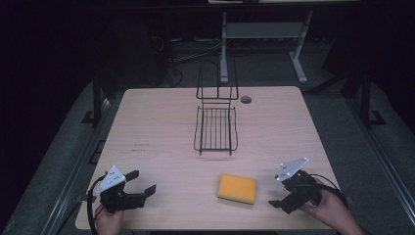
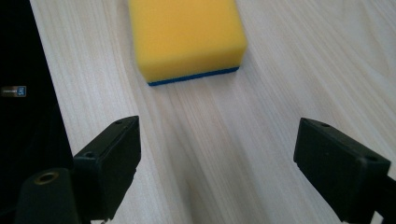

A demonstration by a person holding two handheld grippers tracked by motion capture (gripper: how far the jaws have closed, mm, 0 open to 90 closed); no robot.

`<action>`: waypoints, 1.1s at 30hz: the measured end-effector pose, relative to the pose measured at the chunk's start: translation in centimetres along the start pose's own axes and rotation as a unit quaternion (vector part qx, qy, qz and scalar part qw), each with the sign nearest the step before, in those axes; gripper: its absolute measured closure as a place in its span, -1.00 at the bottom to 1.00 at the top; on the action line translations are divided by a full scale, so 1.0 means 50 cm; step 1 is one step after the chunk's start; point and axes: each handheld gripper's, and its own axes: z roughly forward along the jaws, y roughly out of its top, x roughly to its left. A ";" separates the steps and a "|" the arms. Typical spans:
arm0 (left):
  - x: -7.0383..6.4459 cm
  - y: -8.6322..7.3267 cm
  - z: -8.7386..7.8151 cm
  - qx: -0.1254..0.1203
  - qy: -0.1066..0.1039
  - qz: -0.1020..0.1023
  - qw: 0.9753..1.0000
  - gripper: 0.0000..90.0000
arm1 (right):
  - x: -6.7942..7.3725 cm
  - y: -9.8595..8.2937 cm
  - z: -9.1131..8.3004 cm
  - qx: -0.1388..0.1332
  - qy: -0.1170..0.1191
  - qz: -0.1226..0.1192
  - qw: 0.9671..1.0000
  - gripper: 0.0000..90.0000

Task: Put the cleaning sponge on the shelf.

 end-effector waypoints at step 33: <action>-0.002 0.001 -0.001 -0.001 -0.004 0.003 1.000 -0.71 | 0.019 0.097 0.038 0.006 0.030 -0.050 0.998 -0.69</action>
